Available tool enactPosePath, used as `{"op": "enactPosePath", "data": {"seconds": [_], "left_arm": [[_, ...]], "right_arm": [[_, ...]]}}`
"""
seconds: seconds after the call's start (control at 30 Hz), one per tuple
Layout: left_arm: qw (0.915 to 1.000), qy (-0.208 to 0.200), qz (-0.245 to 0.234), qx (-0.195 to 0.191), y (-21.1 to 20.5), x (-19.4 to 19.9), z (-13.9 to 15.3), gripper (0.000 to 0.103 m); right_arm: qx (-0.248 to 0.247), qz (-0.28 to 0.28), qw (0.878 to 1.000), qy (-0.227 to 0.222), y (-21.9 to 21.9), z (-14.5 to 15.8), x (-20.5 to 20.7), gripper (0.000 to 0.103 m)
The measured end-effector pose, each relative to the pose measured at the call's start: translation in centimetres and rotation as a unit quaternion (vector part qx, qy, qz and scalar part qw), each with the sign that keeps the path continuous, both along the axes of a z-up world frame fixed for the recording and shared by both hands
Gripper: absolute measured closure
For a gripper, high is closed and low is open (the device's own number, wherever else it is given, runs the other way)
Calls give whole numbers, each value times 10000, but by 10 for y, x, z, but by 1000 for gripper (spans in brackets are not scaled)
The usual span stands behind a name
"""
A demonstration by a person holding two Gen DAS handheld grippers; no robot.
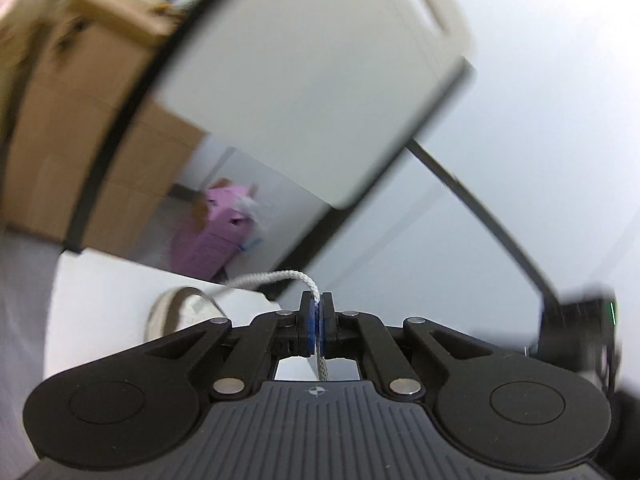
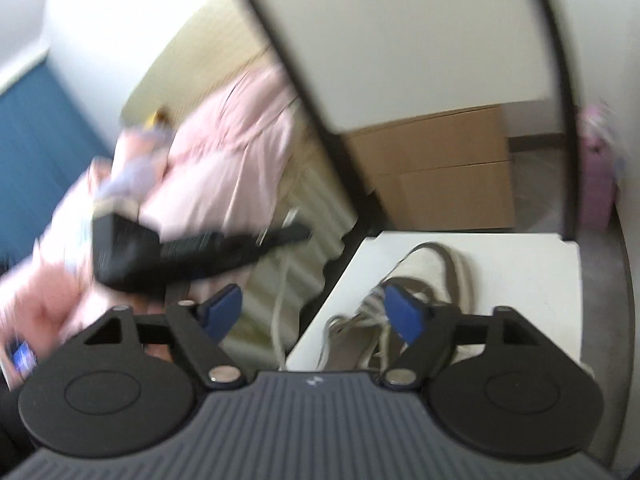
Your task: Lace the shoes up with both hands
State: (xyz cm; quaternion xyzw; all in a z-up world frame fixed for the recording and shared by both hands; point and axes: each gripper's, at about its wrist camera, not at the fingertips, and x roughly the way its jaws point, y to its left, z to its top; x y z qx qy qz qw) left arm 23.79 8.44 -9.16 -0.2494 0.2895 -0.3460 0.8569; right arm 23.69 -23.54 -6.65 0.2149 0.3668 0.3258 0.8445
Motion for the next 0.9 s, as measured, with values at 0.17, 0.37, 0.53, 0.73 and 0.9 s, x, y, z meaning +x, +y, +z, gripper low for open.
{"op": "enactPosePath", "data": {"seconds": [0.17,0.37,0.53,0.73,0.9], "left_arm": [[9953,-558,-708,357,-29,-22,4,101],[9895,-874,-1071,413,-39,-35,4,101],[9884,-909,-1151,386,-36,-33,4,101],[9863,-892,-1276,543,-37,-35,4,101],[9862,-839,-1276,643,-37,-32,0,101]], "right_arm": [[494,-331,9975,388,-23,-4,14,20],[645,-538,9882,1284,-28,-19,41,20],[1165,-347,9679,2198,-24,-41,57,20],[1330,-180,9679,2124,-11,-42,66,43],[1460,27,9698,1952,0,-37,72,98]]}}
